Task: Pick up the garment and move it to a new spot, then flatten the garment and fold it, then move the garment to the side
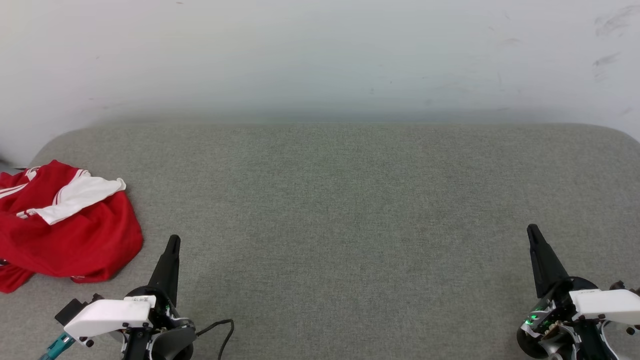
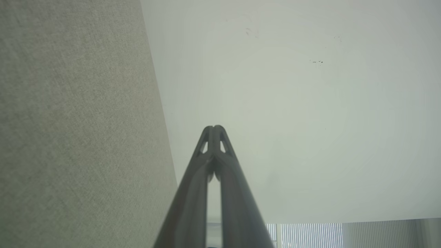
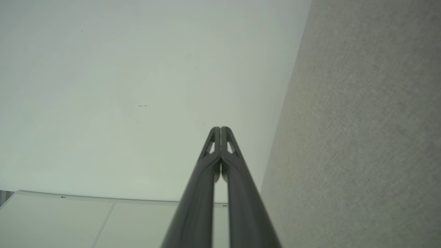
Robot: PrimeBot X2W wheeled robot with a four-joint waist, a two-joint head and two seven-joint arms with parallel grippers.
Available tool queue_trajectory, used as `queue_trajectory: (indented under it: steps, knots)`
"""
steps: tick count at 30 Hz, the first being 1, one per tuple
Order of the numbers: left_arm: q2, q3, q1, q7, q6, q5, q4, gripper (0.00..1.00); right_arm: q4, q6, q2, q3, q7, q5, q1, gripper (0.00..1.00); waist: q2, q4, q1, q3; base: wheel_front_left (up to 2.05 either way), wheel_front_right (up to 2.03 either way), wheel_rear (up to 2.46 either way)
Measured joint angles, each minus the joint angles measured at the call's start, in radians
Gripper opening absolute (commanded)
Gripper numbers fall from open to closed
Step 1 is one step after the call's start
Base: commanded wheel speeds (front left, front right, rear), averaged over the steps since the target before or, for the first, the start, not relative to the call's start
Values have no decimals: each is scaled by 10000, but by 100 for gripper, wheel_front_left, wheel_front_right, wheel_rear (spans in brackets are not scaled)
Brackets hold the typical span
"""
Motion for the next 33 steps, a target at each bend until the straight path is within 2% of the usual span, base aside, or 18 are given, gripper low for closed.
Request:
queue_trajectory:
  steps: [13,14,24,33]
  knots:
    - [0,-2,0,0,0,0,0,0,0,0,0,0,0,0,0,0,0,0,0,0,0,0,0]
    - [0,0,0,0,0,0,0,100,0,0,0,0,0,0,0,100,0,0,0,0,0,0,0]
    - [-42,-98,407,-270,4,171,247,100,343,-4,8,42,-276,-290,465,100,0,-2,0,9,0,0,0]
    - [-40,38,407,-704,38,1592,-81,100,-190,-2,10,-6,-698,-1996,484,100,0,1,2,32,0,0,0]
